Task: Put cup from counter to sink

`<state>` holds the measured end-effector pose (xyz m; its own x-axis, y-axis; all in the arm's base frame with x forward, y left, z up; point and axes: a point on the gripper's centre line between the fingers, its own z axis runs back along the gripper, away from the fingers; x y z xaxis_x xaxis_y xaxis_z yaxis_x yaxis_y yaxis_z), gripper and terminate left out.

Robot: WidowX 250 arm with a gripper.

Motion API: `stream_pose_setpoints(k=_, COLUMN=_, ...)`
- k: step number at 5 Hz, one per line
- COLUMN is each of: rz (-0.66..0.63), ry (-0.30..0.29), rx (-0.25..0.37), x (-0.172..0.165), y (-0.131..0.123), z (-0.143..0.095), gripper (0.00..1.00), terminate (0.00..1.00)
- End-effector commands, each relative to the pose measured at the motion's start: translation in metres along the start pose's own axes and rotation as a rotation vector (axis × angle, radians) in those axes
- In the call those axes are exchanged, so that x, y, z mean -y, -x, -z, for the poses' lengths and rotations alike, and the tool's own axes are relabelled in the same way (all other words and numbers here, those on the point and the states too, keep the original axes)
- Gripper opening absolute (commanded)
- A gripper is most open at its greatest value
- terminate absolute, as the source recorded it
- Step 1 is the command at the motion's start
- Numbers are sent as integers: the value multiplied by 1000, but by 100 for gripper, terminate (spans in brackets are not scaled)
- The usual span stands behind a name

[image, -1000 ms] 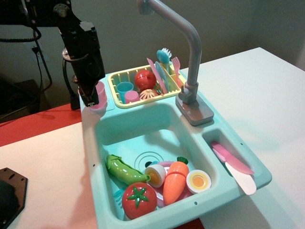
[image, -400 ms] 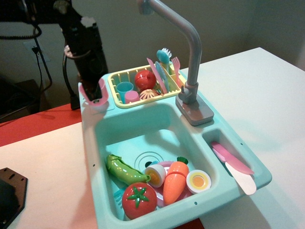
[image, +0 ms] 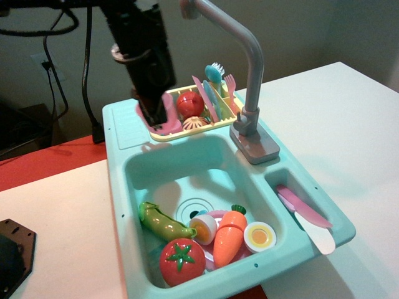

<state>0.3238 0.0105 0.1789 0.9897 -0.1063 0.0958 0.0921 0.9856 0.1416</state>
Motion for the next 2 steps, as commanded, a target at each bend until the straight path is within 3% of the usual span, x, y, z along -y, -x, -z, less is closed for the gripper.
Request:
stream_pose_setpoints(k=1, rz=72, ry=32, rx=56, x=37, y=-18, z=-11, gripper=0, terminate=0)
stream_pose_setpoints(k=2, rz=95, ry=43, rx=12, x=55, y=-9, z=11, gripper=0, terminate=0)
